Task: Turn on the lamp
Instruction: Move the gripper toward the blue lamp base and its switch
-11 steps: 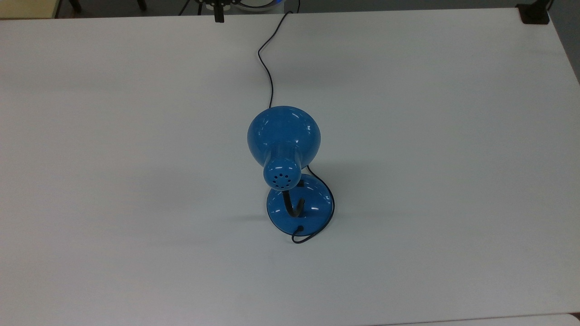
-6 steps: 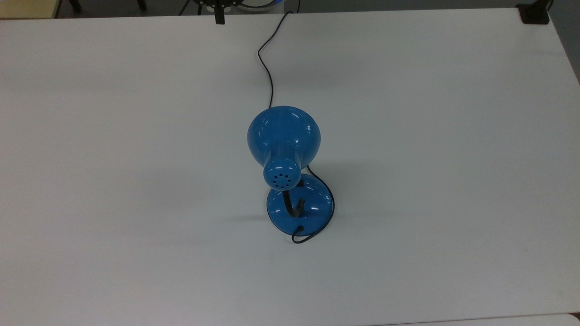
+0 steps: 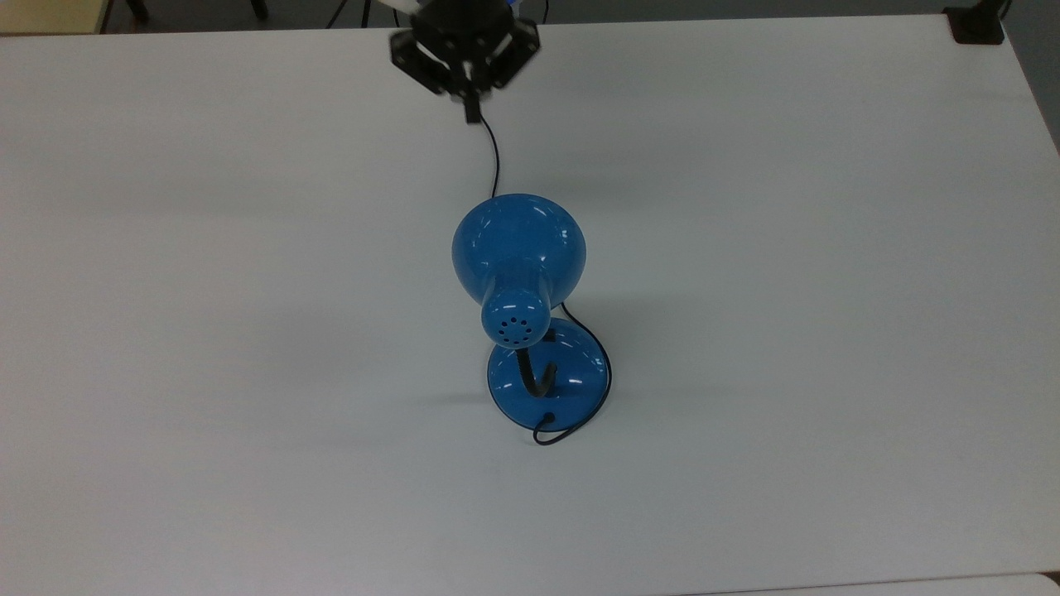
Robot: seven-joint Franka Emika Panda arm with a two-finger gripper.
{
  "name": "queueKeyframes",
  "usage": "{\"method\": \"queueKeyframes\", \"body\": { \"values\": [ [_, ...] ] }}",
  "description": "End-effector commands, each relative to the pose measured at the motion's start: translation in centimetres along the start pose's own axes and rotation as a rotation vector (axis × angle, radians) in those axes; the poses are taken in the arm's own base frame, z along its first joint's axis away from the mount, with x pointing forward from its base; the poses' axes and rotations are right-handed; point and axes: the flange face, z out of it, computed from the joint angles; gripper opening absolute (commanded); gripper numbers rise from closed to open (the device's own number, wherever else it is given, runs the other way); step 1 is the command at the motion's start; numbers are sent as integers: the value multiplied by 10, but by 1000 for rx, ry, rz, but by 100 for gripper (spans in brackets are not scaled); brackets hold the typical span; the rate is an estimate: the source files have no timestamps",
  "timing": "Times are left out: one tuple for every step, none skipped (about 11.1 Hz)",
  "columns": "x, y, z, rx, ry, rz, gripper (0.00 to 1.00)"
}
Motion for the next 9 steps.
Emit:
{"method": "queueKeyframes", "body": {
  "values": [
    [7, -41, 56, 24, 109, 71, 0],
    [14, -56, 74, 34, 139, 89, 0],
    [20, -61, 87, 40, 166, 116, 0],
    [26, -62, 100, 40, 177, 131, 0],
    [30, -63, 107, 44, 198, 130, 0],
    [32, -63, 119, 46, 212, 131, 0],
    [37, -63, 129, 50, 231, 133, 0],
    [38, -62, 142, 51, 242, 145, 0],
    [39, -62, 153, 51, 262, 143, 0]
  ]
}}
